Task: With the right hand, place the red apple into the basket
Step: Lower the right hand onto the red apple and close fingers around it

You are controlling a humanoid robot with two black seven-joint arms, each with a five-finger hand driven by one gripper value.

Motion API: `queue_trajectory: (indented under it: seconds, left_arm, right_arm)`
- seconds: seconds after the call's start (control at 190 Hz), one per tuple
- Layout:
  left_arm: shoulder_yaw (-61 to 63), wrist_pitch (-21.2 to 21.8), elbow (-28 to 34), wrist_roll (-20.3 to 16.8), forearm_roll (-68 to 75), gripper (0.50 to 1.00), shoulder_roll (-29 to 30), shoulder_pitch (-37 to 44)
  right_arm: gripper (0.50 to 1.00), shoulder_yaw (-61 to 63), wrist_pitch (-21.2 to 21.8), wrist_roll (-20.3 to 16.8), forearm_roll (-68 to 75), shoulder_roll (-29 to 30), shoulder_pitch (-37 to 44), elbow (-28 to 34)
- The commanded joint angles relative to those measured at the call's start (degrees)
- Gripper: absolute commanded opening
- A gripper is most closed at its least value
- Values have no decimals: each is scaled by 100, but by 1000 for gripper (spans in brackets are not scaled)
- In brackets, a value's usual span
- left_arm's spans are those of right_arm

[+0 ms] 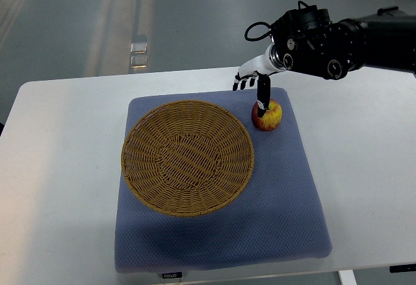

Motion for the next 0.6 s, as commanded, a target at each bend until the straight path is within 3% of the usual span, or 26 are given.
queue_trajectory:
  seconds: [0.0,0.506,0.511,0.596]
  left_arm:
    - [3,-1,-8,5,-3,1000,0,0]
    - [3,-1,18,23,6,1000,0,0]
    - [3,-1,27,23,-3,1000,0,0]
    - [3,-1,27,23,-3,1000,0,0]
  right_arm:
    - [915,-15,-9,-3,-126,0,-187,-101]
    - [901,-155,-202,33,-337,70,-881,-593]
    - [861,-155,-246,50,-372,79,-899,-602]
    - [840,-155,-255,59,-399,79,-908,-602]
